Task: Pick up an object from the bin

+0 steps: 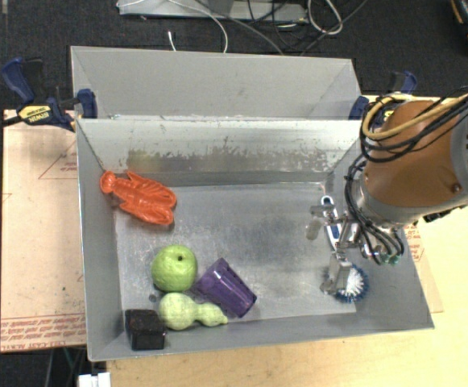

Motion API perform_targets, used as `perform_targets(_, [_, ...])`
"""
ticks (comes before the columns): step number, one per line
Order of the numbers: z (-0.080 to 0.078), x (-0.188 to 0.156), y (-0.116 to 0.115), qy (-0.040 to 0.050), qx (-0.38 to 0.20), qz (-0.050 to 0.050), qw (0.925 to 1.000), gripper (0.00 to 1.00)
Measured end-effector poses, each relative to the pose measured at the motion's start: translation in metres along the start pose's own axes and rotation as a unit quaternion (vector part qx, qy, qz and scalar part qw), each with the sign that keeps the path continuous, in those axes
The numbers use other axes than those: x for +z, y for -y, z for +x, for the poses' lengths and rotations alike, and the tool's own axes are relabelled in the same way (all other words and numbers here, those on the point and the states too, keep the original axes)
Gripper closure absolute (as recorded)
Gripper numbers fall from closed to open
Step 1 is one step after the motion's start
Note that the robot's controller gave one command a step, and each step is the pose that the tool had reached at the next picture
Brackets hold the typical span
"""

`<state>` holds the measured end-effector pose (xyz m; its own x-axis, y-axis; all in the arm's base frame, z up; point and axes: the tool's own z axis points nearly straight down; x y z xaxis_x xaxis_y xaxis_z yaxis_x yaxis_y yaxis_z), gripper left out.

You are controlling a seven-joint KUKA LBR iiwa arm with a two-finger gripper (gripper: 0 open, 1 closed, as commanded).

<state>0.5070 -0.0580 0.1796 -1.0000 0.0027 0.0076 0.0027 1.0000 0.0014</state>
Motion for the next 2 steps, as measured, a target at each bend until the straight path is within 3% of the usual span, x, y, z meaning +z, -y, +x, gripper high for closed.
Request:
perform_targets(1, [-0.002, -0.005, 0.000, 0.0040, -0.002, 0.000, 1.0000, 0.00])
perform_targets(2, [-0.018, 0.077, 0.039, 0.0044, -0.311, 0.001, 0.9505, 0.00])
